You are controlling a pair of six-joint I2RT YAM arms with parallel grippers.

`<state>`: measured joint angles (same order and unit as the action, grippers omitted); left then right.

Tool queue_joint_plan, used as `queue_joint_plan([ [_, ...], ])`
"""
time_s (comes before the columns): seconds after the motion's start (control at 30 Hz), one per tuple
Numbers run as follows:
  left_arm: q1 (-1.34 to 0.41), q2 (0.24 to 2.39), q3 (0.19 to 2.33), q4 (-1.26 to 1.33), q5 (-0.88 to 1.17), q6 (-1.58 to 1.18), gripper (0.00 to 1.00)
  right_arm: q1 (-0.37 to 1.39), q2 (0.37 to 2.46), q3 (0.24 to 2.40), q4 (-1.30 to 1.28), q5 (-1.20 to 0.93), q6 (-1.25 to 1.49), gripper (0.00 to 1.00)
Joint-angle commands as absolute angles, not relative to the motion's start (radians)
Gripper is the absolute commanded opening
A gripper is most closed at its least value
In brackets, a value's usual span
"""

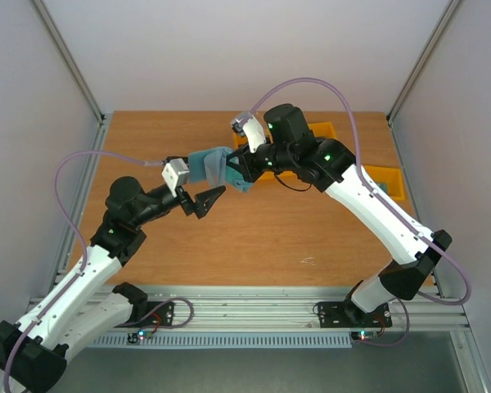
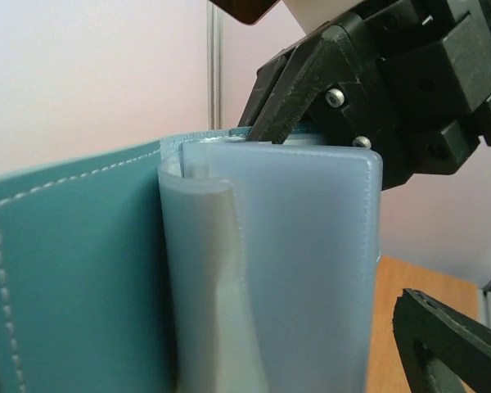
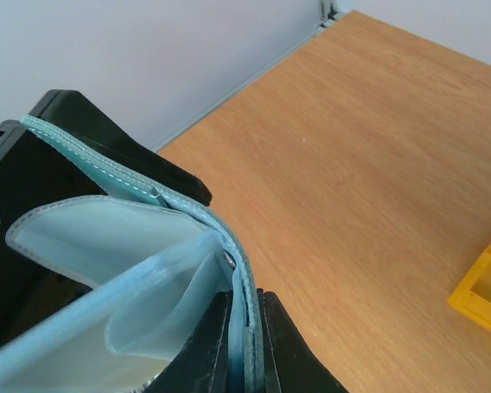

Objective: Take the credit cards out of the card holder

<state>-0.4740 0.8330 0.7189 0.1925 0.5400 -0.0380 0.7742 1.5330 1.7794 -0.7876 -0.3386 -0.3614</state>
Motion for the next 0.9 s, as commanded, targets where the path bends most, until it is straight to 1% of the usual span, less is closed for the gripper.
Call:
queue_joint_plan([
  [0.0,-0.48,0.835,0.703,0.259,0.505,0.107,0.99,0.787,1.551,1.829,-0.814,-0.279,-0.328,0.01],
  [0.17,-0.481,0.833,0.7,0.273,0.477,0.151,0.99,0.798,1.552,1.83,-0.804,-0.31,-0.35,0.01],
  [0.2,-0.481,0.831,0.698,0.274,0.471,0.15,0.97,0.798,1.55,1.828,-0.803,-0.315,-0.357,0.01],
  [0.23,-0.48,0.828,0.696,0.276,0.463,0.147,0.92,0.798,1.546,1.825,-0.804,-0.316,-0.362,0.01],
  [0.27,-0.481,0.826,0.694,0.278,0.452,0.139,0.84,0.798,1.543,1.825,-0.808,-0.318,-0.368,0.01],
  [0.37,-0.481,0.82,0.688,0.27,0.424,0.095,0.53,0.798,1.532,1.817,-0.814,-0.333,-0.389,0.01],
  [0.5,-0.48,0.798,0.68,0.263,0.429,0.045,0.25,0.795,1.502,1.798,-0.817,-0.345,-0.426,0.01],
  [0.53,-0.48,0.793,0.678,0.262,0.441,0.031,0.19,0.795,1.495,1.795,-0.819,-0.355,-0.436,0.01],
  [0.57,-0.481,0.787,0.678,0.262,0.456,0.024,0.15,0.792,1.49,1.792,-0.82,-0.375,-0.444,0.01],
  [0.67,-0.48,0.773,0.679,0.262,0.514,-0.029,0.08,0.782,1.482,1.792,-0.834,-0.398,-0.464,0.01],
  [0.73,-0.48,0.769,0.682,0.26,0.547,-0.057,0.01,0.772,1.481,1.791,-0.844,-0.408,-0.474,0.01],
  [0.77,-0.48,0.767,0.685,0.251,0.55,-0.065,0.0,0.766,1.481,1.791,-0.847,-0.415,-0.477,0.01],
  [0.87,-0.48,0.768,0.694,0.198,0.474,-0.072,0.0,0.731,1.478,1.786,-0.864,-0.385,-0.477,0.09],
])
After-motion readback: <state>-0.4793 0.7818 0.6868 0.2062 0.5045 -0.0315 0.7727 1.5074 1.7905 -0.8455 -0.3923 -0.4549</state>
